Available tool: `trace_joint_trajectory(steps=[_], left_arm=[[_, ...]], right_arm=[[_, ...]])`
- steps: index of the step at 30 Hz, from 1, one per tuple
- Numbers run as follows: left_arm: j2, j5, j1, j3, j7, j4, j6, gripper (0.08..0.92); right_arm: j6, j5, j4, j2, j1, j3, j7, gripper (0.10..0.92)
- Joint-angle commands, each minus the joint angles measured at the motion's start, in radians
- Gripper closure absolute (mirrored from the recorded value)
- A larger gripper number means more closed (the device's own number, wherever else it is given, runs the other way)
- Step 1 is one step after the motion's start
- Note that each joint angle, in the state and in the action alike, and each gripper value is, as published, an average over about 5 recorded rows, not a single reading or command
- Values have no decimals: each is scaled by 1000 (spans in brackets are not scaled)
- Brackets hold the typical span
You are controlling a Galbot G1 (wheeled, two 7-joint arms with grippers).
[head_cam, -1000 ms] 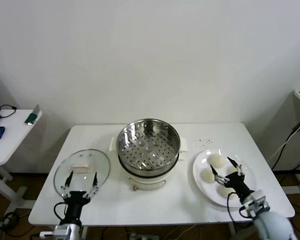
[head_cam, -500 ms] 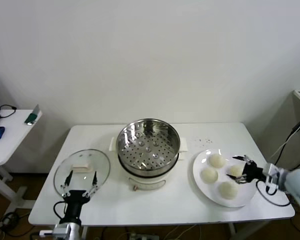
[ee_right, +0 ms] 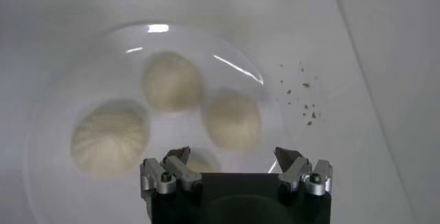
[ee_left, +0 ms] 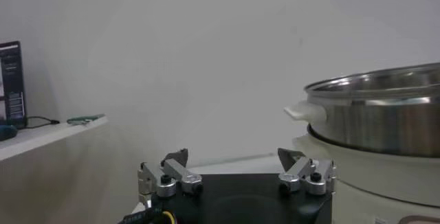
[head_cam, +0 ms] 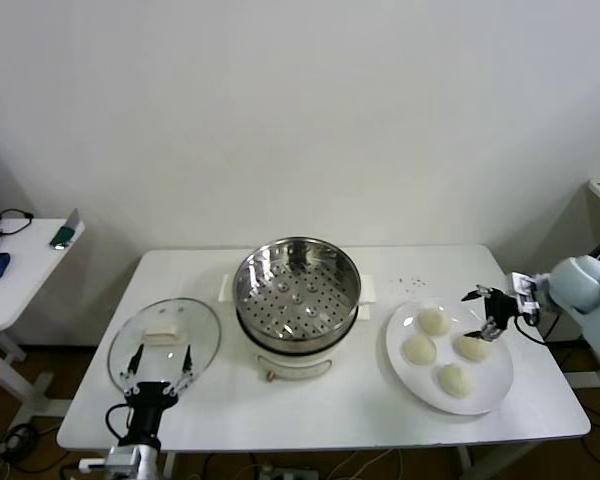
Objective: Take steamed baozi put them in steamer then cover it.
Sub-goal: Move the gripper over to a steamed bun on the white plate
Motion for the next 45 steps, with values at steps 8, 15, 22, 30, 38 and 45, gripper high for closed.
trace_joint_trajectory(steps=[8, 15, 22, 30, 38, 45], left_arm=[[8, -2, -5, -13, -5, 13, 9, 177], [14, -9, -9, -22, -6, 24, 13, 177], [14, -8, -13, -22, -6, 34, 13, 177], [13, -6, -18, -22, -6, 41, 14, 177], [16, -6, -16, -26, -7, 40, 13, 177], [14, -7, -13, -28, -8, 38, 13, 177]], right_arm=[[13, -66, -256, 206, 264, -336, -65, 203], [31, -111, -332, 291, 220, -309, -55, 203], [64, -166, -397, 344, 202, -279, -49, 203], [82, -185, -424, 374, 185, -260, -51, 203], [97, -185, -418, 372, 188, -258, -63, 311], [102, -181, -389, 351, 194, -270, -71, 340]])
